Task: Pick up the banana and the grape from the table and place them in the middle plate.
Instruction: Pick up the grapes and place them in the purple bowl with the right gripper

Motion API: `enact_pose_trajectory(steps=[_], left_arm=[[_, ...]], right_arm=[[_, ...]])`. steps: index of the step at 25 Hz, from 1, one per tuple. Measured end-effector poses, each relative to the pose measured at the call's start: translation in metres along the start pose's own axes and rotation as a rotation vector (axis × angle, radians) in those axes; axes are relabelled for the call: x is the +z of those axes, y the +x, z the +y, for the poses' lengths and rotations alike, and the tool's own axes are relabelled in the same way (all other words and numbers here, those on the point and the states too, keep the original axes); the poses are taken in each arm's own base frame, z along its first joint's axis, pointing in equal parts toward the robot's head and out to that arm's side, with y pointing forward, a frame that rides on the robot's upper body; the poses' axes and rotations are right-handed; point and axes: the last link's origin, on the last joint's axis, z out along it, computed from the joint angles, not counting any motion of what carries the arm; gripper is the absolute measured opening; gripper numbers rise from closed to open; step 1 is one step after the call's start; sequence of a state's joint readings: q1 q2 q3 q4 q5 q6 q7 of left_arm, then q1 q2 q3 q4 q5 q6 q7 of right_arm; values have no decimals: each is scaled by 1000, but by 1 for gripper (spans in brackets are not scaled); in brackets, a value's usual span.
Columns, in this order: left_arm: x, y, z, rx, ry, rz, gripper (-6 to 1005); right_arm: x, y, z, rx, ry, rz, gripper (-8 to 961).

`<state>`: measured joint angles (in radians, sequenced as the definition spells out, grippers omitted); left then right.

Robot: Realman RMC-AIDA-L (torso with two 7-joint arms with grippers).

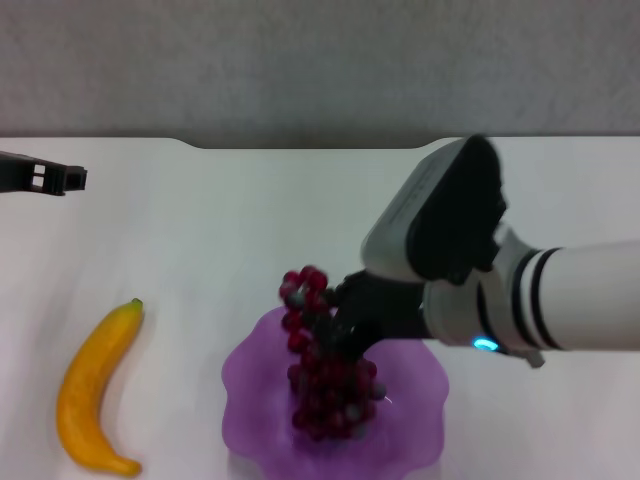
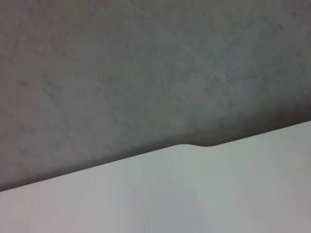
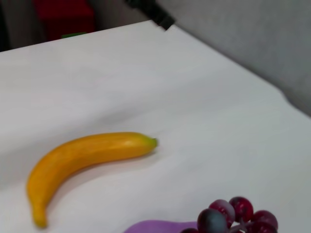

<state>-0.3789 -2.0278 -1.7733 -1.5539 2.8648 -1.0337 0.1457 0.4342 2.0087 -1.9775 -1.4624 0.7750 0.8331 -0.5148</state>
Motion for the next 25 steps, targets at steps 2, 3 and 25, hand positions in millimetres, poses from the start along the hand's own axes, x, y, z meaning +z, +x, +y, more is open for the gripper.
enact_pose_trajectory(steps=[2,3,25], left_arm=[[0,0,0,0,0,0,643],[0,0,0,0,0,0,643],[-1,1,0,4,4,3,640]], right_arm=[[3,1,4,4,-21,7,248],[4,2,6,5,-27,8,248],[30,33,1,115,-90,144,245]])
